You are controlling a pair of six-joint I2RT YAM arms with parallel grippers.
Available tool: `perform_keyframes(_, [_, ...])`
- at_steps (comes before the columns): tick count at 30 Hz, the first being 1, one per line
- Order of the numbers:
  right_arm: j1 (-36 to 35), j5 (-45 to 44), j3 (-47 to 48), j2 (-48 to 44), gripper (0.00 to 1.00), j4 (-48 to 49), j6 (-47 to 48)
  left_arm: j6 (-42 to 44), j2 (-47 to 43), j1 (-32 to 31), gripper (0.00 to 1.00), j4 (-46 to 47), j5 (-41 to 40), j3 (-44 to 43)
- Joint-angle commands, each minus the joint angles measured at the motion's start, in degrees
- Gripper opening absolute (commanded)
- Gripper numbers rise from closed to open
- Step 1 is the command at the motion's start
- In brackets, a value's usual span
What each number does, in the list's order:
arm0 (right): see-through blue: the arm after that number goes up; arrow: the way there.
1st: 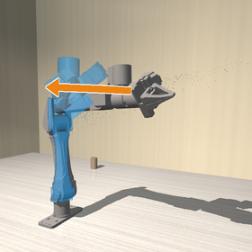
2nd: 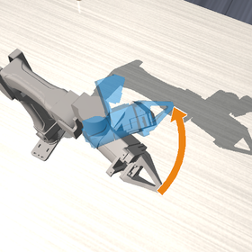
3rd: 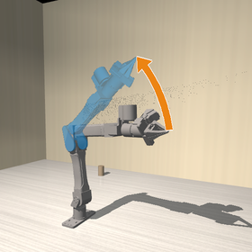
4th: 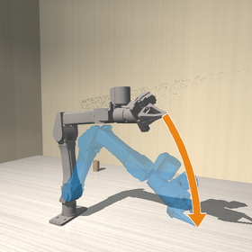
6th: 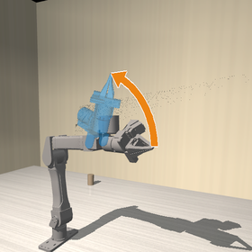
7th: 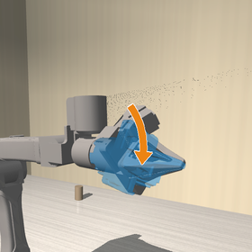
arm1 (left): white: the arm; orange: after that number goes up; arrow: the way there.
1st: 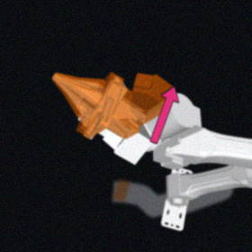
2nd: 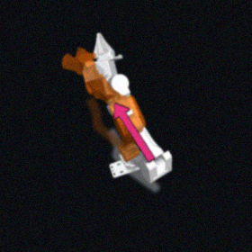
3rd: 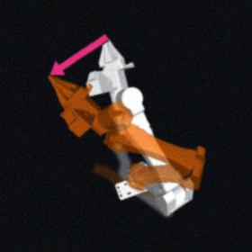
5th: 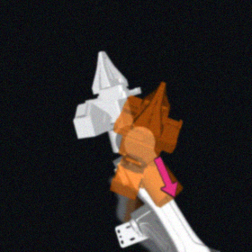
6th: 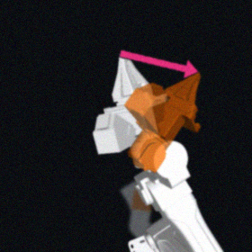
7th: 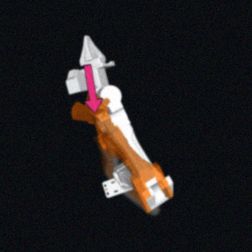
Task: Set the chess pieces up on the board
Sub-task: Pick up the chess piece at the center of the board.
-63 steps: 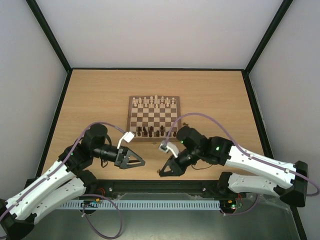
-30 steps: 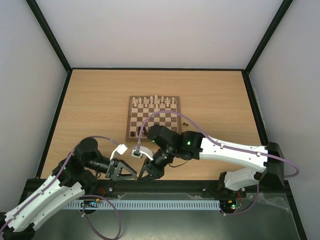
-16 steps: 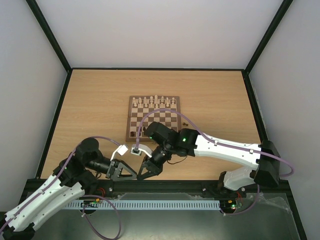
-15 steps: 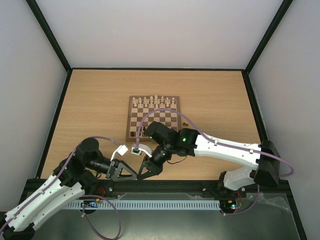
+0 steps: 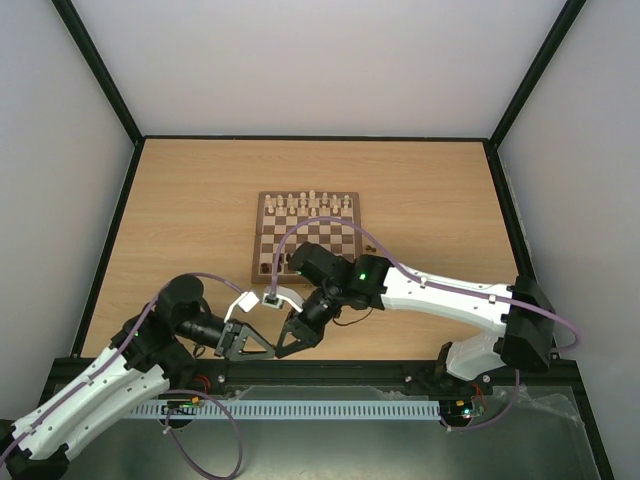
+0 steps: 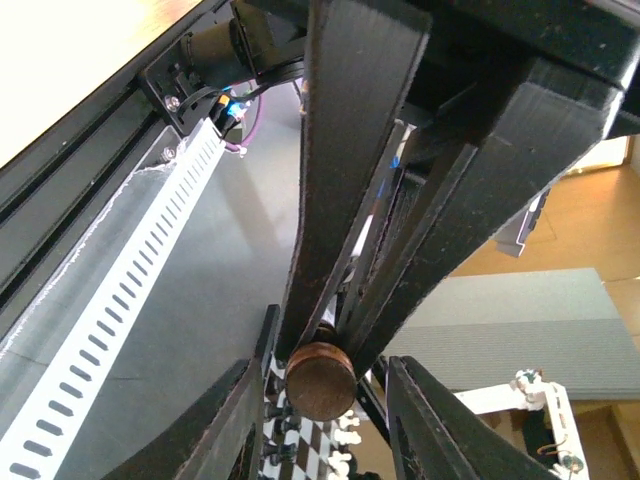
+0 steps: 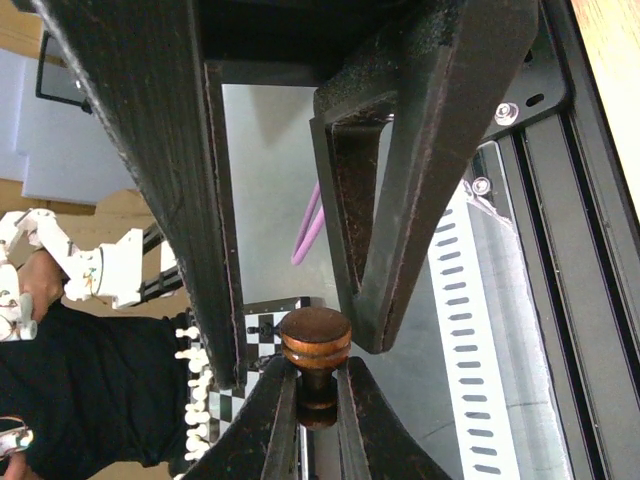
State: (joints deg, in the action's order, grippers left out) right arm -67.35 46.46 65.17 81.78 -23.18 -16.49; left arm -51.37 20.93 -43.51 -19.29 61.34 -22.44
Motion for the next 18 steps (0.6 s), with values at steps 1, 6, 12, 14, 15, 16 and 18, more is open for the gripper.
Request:
perform_keyframes(1, [0.3,2.5,-0.6,1.1,0.08,-1.4,1.2,1.4,1.0,-0.3,0.35,-1.0,1.1,0.2])
perform_keyframes(6, [0.3,2.4,-0.9,0.9,0.08,-1.2,1.0,1.7,1.3,-0.4,0.19,-1.1,0.8,0.1])
perform_keyframes(12, [0.3,2.3,-0.8,0.8,0.08,-1.1,0.9,2.0,1.4,-0.4,0.02,-1.8,0.5,0.0])
perform_keyframes(14, [0.3,2.2,-0.8,0.8,0.11,-0.8,0.6,2.2,1.6,-0.4,0.02,-1.8,0.2,-0.1])
perform_keyframes(15, [0.2,2.2,-0.7,0.8,0.13,-0.6,0.4,2.4,1.8,-0.3,0.02,-1.7,0.1,-0.2])
perform_keyframes(16, [0.3,2.0,-0.6,0.8,0.19,-0.6,0.3,2.4,1.9,-0.3,0.02,-1.6,-0.2,-0.4])
perform_keyframes(18, [0.2,1.0,-0.5,0.3,0.4,-0.5,-0.3,2.4,2.0,-0.3,0.02,-1.6,-1.2,-0.8])
